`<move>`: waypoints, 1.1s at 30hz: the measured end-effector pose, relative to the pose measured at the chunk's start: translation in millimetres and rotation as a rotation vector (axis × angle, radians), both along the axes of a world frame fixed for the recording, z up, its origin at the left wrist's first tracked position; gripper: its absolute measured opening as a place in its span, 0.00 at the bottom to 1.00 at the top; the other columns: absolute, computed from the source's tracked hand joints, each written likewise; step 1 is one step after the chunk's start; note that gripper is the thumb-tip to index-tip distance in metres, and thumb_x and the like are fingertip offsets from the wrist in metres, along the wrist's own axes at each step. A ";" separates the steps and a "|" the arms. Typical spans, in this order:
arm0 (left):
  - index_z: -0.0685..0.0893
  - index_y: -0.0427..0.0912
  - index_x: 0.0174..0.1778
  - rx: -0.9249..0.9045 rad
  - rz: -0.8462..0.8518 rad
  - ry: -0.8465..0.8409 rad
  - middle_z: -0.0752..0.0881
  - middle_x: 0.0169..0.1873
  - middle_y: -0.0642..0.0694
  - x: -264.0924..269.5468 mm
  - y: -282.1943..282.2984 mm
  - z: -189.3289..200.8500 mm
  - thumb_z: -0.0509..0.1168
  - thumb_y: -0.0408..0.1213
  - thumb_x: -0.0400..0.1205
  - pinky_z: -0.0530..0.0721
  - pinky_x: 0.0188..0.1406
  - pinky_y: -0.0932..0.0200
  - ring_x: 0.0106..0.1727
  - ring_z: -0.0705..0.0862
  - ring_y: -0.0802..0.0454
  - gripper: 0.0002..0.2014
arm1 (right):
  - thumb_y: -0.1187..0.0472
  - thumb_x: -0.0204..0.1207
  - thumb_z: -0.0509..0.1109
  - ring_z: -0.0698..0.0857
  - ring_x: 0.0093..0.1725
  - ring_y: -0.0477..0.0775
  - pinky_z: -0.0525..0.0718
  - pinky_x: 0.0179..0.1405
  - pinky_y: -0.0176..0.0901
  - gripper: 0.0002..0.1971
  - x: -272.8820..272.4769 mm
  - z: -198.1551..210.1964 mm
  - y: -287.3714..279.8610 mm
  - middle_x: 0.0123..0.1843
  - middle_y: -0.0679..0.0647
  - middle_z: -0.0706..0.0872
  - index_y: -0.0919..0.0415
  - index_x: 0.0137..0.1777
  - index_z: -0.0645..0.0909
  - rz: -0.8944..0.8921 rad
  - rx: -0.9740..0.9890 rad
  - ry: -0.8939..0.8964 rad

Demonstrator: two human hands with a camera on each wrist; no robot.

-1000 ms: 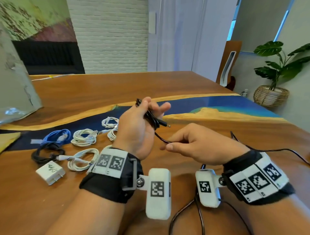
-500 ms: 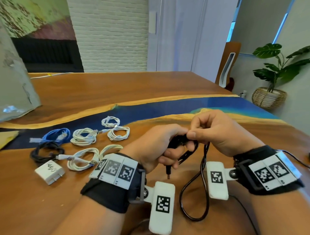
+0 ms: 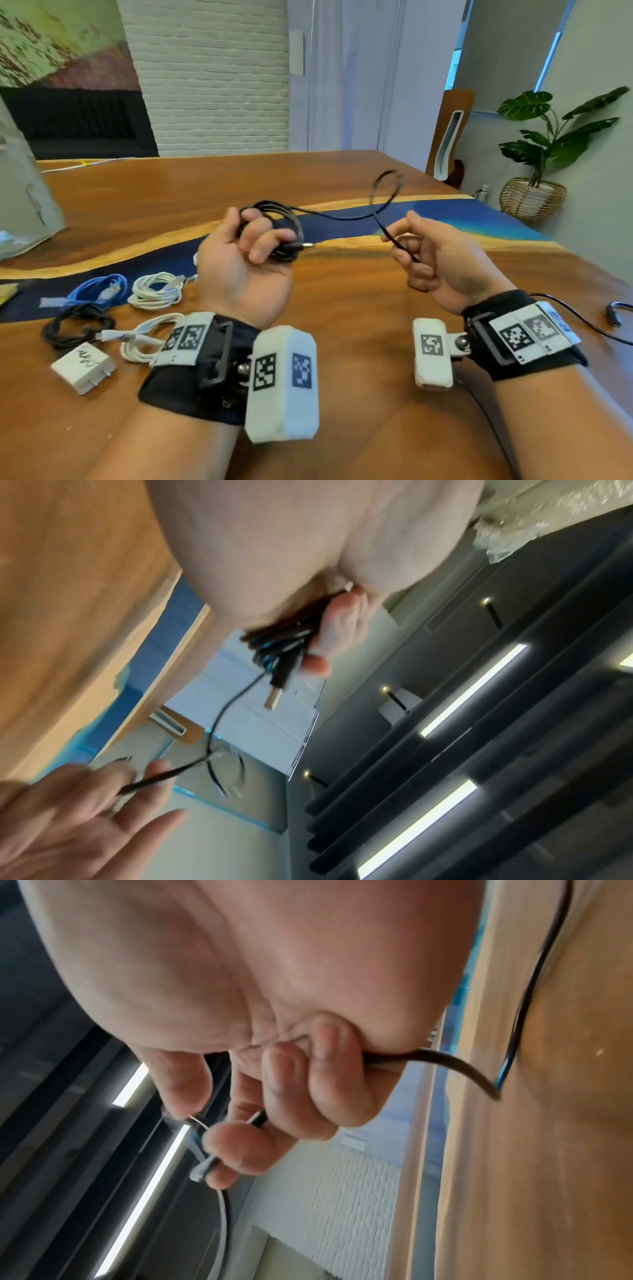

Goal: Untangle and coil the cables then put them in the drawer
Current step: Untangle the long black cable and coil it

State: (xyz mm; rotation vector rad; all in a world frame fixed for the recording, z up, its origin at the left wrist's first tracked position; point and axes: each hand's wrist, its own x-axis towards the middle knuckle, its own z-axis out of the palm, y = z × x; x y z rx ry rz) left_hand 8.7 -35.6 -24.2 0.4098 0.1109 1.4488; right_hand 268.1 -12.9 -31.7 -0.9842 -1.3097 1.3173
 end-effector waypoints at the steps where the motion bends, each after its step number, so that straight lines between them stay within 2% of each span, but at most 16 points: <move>1: 0.74 0.45 0.40 -0.051 0.060 -0.037 0.64 0.22 0.54 -6.4 4.1 -0.7 0.49 0.47 0.94 0.79 0.38 0.60 0.19 0.63 0.56 0.19 | 0.49 0.86 0.64 0.61 0.22 0.44 0.52 0.19 0.38 0.15 4.5 -1.0 0.9 0.32 0.50 0.75 0.59 0.58 0.86 -0.022 0.026 -0.036; 3: 0.73 0.45 0.39 -0.128 0.137 -0.068 0.65 0.22 0.55 -14.1 8.5 -0.8 0.49 0.47 0.94 0.77 0.40 0.59 0.19 0.64 0.55 0.19 | 0.53 0.79 0.73 0.61 0.22 0.45 0.54 0.17 0.36 0.08 11.8 -2.0 1.2 0.29 0.48 0.74 0.53 0.54 0.90 -0.067 0.085 -0.131; 5: 0.73 0.45 0.41 -0.160 0.190 -0.014 0.64 0.23 0.54 -12.1 7.8 0.6 0.49 0.47 0.94 0.77 0.39 0.58 0.19 0.63 0.55 0.18 | 0.52 0.73 0.78 0.61 0.23 0.47 0.58 0.16 0.35 0.08 14.1 -3.0 2.1 0.25 0.47 0.72 0.53 0.49 0.92 -0.132 0.132 -0.249; 6: 0.73 0.45 0.41 -0.161 0.210 0.035 0.64 0.23 0.54 -8.5 6.2 1.2 0.50 0.47 0.94 0.77 0.39 0.58 0.19 0.63 0.55 0.18 | 0.52 0.75 0.78 0.62 0.22 0.47 0.61 0.16 0.34 0.08 13.1 -3.5 2.4 0.23 0.46 0.72 0.55 0.47 0.92 -0.167 0.164 -0.320; 9: 0.73 0.45 0.42 -0.144 0.235 0.200 0.64 0.24 0.53 2.9 1.1 3.1 0.51 0.47 0.94 0.77 0.40 0.57 0.20 0.62 0.54 0.17 | 0.56 0.86 0.70 0.66 0.22 0.43 0.68 0.21 0.32 0.10 7.4 -6.3 5.2 0.23 0.43 0.72 0.57 0.45 0.89 -0.277 0.258 -0.542; 12: 0.74 0.44 0.42 -0.153 0.259 0.340 0.64 0.23 0.53 8.3 -1.5 4.9 0.52 0.48 0.94 0.77 0.40 0.56 0.20 0.61 0.54 0.17 | 0.52 0.89 0.64 0.68 0.26 0.48 0.70 0.30 0.42 0.17 11.7 -4.0 5.9 0.27 0.48 0.72 0.58 0.41 0.84 -0.465 0.283 -0.671; 15: 0.74 0.44 0.41 -0.177 0.268 0.279 0.64 0.23 0.53 11.2 -2.7 5.3 0.51 0.47 0.94 0.76 0.38 0.56 0.19 0.61 0.54 0.18 | 0.50 0.90 0.61 0.72 0.29 0.53 0.72 0.35 0.47 0.20 27.9 0.4 6.7 0.32 0.52 0.75 0.60 0.41 0.84 -0.598 0.230 -0.667; 17: 0.73 0.45 0.41 -0.169 0.284 0.157 0.64 0.24 0.53 5.0 -0.4 7.1 0.50 0.48 0.95 0.77 0.37 0.57 0.19 0.62 0.54 0.18 | 0.50 0.91 0.60 0.77 0.32 0.50 0.72 0.36 0.45 0.20 34.7 1.6 6.2 0.37 0.48 0.81 0.56 0.43 0.87 -0.601 0.200 -0.715; 19: 0.72 0.45 0.41 -0.150 0.319 0.031 0.64 0.23 0.54 -9.6 3.6 10.4 0.48 0.48 0.95 0.79 0.36 0.58 0.19 0.63 0.54 0.19 | 0.52 0.91 0.61 0.86 0.50 0.54 0.77 0.40 0.45 0.16 35.4 -0.7 7.1 0.50 0.49 0.86 0.52 0.52 0.90 -0.569 0.161 -0.756; 21: 0.72 0.45 0.41 -0.132 0.331 -0.065 0.65 0.23 0.55 -23.6 6.1 13.7 0.48 0.48 0.95 0.80 0.35 0.59 0.19 0.64 0.55 0.19 | 0.54 0.91 0.62 0.85 0.62 0.59 0.81 0.53 0.51 0.13 32.3 -4.0 8.0 0.58 0.49 0.86 0.47 0.59 0.90 -0.531 0.140 -0.769; 23: 0.72 0.45 0.41 -0.106 0.335 -0.048 0.65 0.24 0.54 -30.0 5.9 15.9 0.48 0.48 0.95 0.81 0.35 0.59 0.20 0.64 0.55 0.19 | 0.56 0.89 0.65 0.84 0.58 0.51 0.78 0.58 0.48 0.12 30.2 -6.0 10.1 0.58 0.47 0.87 0.42 0.52 0.89 -0.467 0.137 -0.840; 25: 0.73 0.46 0.42 -0.067 0.305 0.082 0.64 0.25 0.54 -24.1 2.4 16.9 0.49 0.48 0.95 0.80 0.36 0.58 0.21 0.64 0.55 0.18 | 0.58 0.88 0.67 0.85 0.50 0.49 0.81 0.54 0.47 0.14 27.3 -6.1 10.4 0.47 0.46 0.90 0.40 0.46 0.88 -0.357 0.101 -0.958; 26: 0.73 0.46 0.42 -0.048 0.269 0.153 0.64 0.25 0.54 -17.4 0.0 17.2 0.50 0.48 0.94 0.80 0.37 0.58 0.21 0.63 0.55 0.18 | 0.60 0.88 0.68 0.86 0.51 0.51 0.81 0.52 0.45 0.14 26.2 -5.4 9.8 0.46 0.46 0.90 0.39 0.47 0.88 -0.309 0.076 -0.999; 27: 0.74 0.46 0.42 -0.035 0.223 0.220 0.63 0.25 0.54 -9.3 -3.0 17.7 0.50 0.48 0.94 0.79 0.37 0.58 0.20 0.62 0.55 0.17 | 0.61 0.87 0.68 0.87 0.55 0.52 0.80 0.53 0.43 0.13 25.1 -4.4 8.6 0.51 0.46 0.92 0.39 0.50 0.88 -0.280 0.061 -1.028; 30: 0.75 0.44 0.43 -0.003 0.080 0.393 0.62 0.24 0.53 16.9 -14.5 16.2 0.52 0.48 0.94 0.78 0.38 0.56 0.20 0.61 0.54 0.17 | 0.65 0.85 0.66 0.81 0.68 0.50 0.76 0.63 0.42 0.24 21.2 0.0 3.7 0.77 0.46 0.81 0.37 0.74 0.80 -0.313 0.143 -1.105; 33: 0.76 0.43 0.44 0.022 -0.018 0.479 0.62 0.24 0.52 33.8 -23.9 12.7 0.52 0.48 0.94 0.76 0.41 0.54 0.19 0.61 0.54 0.17 | 0.65 0.85 0.65 0.80 0.75 0.49 0.77 0.73 0.40 0.31 3.7 4.8 -3.2 0.82 0.40 0.76 0.35 0.83 0.70 -0.265 0.350 -0.908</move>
